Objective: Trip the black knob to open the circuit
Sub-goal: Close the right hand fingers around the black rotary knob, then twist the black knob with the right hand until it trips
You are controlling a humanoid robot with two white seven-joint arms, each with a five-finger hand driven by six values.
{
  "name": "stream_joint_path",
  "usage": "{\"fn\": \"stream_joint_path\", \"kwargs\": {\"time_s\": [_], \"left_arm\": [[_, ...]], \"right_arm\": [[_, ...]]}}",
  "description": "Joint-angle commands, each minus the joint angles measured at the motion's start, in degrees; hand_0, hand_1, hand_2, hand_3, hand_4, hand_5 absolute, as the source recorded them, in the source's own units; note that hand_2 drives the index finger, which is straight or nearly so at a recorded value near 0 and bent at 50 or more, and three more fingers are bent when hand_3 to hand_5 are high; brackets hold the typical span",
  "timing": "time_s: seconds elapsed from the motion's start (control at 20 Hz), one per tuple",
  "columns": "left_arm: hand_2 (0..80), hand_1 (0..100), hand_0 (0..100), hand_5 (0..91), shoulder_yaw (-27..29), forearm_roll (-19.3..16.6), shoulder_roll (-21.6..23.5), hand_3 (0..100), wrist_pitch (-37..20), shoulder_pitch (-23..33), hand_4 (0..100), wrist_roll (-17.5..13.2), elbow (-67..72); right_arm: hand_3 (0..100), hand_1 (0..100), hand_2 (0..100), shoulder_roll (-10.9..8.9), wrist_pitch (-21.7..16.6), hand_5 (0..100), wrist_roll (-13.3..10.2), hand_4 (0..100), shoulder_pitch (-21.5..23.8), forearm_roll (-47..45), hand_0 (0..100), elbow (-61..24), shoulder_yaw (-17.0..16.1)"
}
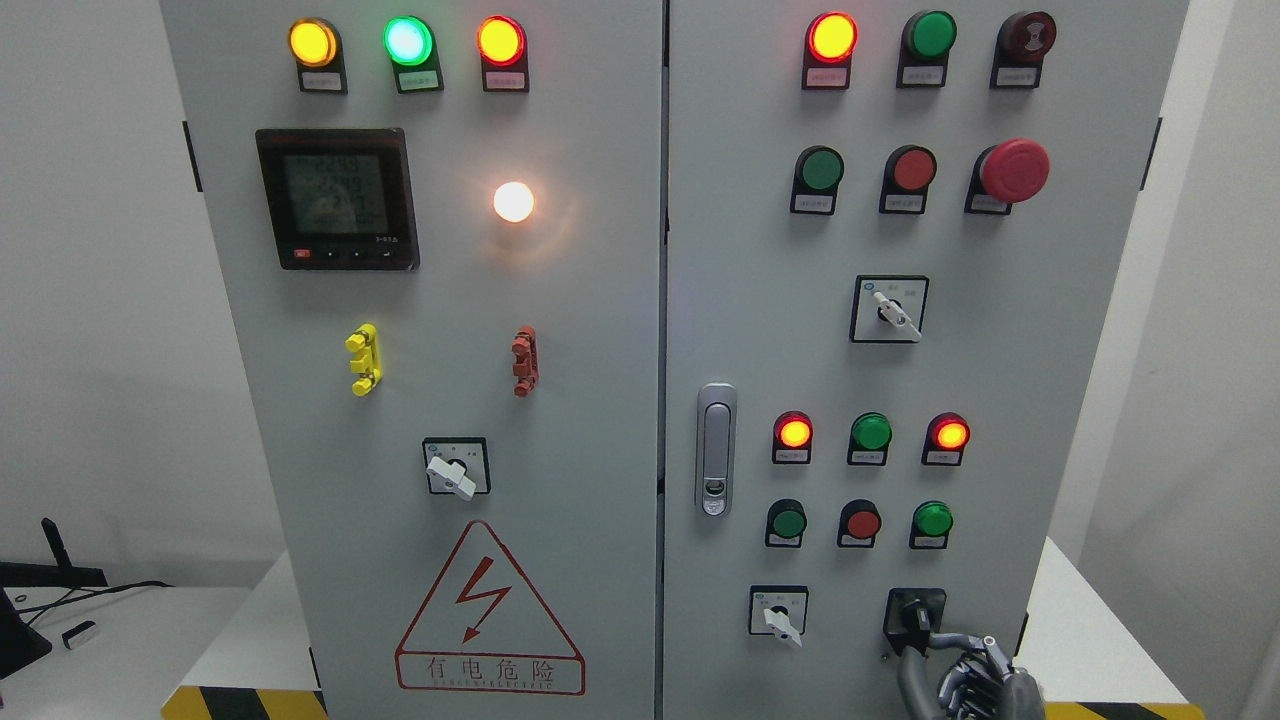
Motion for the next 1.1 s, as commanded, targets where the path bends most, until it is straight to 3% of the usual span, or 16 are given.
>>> {"fn": "stream_joint_path", "kwargs": {"time_s": [0.0, 1.05], "left_arm": [[0.0, 39, 12, 0.0, 0.0, 0.3, 0.1, 0, 0.0, 0.0, 0, 0.0, 0.0], [0.0, 39, 12, 0.0, 0.0, 0.3, 0.0, 0, 0.0, 0.0, 0, 0.0, 0.0]], "right_arm": [[94, 78, 53, 0.05, -0.1, 100, 0.0, 100, -0.1, 0.0, 40, 0.0, 0.0], [95, 78, 53, 0.23, 0.0, 100, 0.6, 100, -0.5, 0.0, 41, 0.4, 0.0]]}}
